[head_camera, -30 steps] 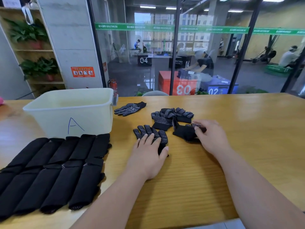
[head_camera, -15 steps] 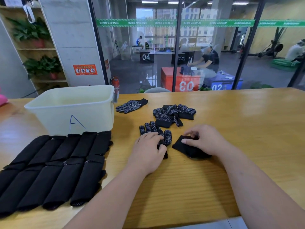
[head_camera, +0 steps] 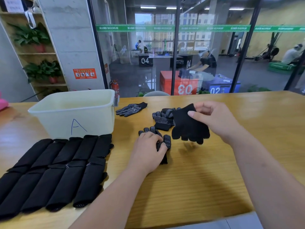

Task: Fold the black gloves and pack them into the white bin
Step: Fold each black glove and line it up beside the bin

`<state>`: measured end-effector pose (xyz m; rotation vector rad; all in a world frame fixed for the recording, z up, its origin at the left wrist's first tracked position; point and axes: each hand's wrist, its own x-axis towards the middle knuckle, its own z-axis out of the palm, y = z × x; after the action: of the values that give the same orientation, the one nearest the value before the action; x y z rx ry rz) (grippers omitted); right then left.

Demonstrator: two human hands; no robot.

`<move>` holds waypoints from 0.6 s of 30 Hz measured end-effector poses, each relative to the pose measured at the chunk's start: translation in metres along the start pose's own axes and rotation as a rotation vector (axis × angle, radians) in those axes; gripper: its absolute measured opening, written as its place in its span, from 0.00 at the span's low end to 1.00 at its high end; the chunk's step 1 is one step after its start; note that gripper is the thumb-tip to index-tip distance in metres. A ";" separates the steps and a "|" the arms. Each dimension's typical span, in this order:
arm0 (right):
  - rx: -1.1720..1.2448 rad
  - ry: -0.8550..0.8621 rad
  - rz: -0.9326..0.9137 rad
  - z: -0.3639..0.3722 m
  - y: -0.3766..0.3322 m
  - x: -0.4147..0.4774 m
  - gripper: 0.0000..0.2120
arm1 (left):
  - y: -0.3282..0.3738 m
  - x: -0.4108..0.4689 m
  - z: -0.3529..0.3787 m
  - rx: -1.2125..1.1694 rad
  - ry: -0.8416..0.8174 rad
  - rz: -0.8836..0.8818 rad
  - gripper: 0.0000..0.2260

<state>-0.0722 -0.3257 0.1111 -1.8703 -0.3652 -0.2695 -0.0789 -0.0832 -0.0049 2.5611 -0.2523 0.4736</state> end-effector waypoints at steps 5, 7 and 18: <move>-0.071 -0.098 0.093 -0.016 -0.020 0.014 0.09 | 0.001 0.000 0.000 -0.001 -0.003 -0.014 0.15; -0.124 -0.050 0.068 -0.018 -0.025 0.017 0.08 | 0.002 0.000 -0.001 0.012 -0.007 -0.020 0.15; -0.391 -0.159 -0.121 -0.007 0.018 -0.050 0.10 | 0.004 -0.002 -0.001 0.200 -0.185 0.008 0.28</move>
<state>-0.1116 -0.3435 0.0797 -2.2656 -0.5672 -0.2901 -0.0818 -0.0863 -0.0027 2.8045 -0.2941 0.2767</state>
